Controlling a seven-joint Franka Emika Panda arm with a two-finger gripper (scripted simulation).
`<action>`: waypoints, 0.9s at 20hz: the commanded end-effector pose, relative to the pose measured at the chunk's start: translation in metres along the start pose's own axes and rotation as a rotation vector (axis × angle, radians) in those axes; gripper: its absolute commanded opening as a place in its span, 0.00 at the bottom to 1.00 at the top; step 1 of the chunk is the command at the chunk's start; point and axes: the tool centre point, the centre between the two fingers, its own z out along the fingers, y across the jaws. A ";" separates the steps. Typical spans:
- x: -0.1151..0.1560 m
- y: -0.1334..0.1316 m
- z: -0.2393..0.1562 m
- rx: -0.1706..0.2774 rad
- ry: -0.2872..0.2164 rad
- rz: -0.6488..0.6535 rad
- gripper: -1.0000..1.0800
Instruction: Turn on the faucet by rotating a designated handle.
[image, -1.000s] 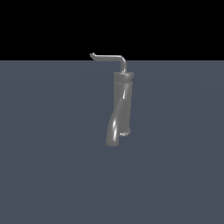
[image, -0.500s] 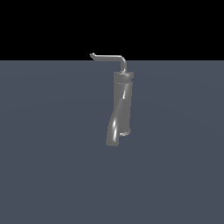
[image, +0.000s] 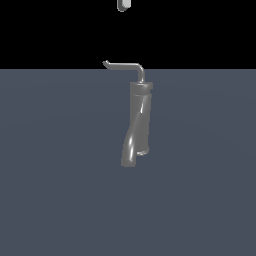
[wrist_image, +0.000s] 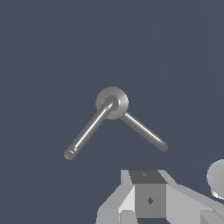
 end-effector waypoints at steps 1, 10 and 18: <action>0.003 -0.011 0.008 0.001 0.000 0.062 0.00; 0.011 -0.050 0.041 0.002 0.000 0.281 0.00; 0.016 -0.081 0.073 0.002 0.001 0.473 0.00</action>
